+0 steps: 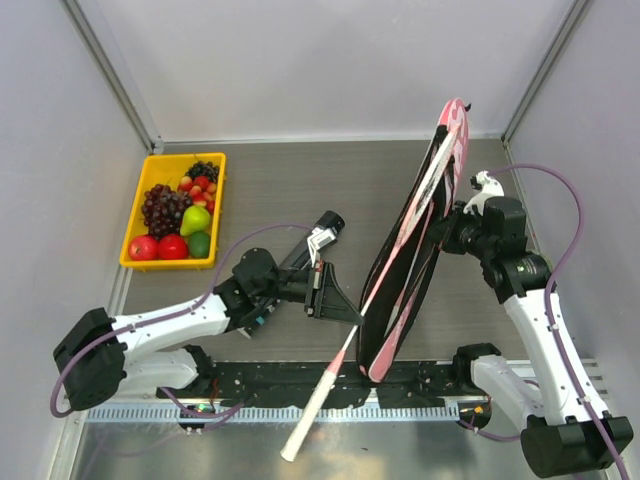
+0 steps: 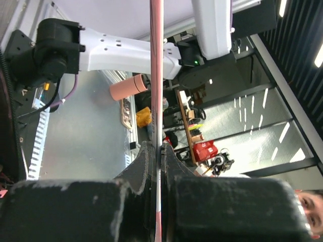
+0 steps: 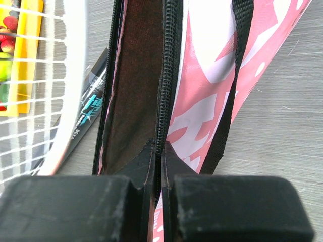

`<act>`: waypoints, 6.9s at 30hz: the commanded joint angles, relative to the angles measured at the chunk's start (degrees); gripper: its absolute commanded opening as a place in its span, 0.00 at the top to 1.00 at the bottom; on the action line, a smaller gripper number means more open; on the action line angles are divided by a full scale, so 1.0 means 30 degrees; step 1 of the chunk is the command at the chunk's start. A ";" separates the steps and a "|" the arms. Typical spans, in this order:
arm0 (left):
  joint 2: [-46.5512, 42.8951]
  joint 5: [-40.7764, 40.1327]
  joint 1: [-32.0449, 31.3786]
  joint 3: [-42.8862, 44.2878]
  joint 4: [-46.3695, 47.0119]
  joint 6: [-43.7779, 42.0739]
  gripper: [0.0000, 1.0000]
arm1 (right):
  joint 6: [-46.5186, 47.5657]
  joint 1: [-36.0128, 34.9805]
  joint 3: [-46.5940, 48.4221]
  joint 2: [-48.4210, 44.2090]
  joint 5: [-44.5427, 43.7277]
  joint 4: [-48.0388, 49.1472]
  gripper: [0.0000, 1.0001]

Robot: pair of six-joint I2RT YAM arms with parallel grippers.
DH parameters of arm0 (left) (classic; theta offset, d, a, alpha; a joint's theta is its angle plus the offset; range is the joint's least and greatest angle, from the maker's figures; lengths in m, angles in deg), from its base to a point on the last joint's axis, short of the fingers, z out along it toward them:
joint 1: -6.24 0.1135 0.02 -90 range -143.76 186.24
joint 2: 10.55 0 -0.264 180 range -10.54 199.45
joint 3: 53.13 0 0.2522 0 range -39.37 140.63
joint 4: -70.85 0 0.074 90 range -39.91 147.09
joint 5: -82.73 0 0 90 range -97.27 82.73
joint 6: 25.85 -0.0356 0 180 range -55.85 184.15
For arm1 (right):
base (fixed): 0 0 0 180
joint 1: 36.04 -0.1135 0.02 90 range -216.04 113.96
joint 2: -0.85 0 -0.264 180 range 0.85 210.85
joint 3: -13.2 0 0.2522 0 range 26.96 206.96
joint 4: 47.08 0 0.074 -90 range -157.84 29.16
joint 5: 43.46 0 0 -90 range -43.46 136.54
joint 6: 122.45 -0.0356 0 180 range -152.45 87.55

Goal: Pack up the badminton gear
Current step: Place the racket in the racket bag, then adjust the racket bag at the center of the board.

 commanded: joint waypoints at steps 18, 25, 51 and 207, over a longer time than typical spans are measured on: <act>0.7676 -0.1980 -0.1060 -0.1544 1.2660 0.4825 1.00 | -0.0487 0.0065 0.0871 -0.1390 0.0604 0.2642 0.94; 0.9347 -0.1249 -0.1060 -0.0023 1.2662 0.4795 1.00 | 0.0773 0.0065 0.0931 -0.1447 0.2276 0.2436 0.95; 0.9582 -0.2098 0.1107 0.6596 -0.0775 -0.2552 1.00 | 0.0569 0.0065 -0.0213 -0.2035 0.7429 0.3053 0.95; 0.2497 -1.3648 -0.1829 0.9415 -2.0034 -1.7675 0.40 | -0.1337 0.0066 -0.4987 -0.0013 0.6480 1.0724 0.95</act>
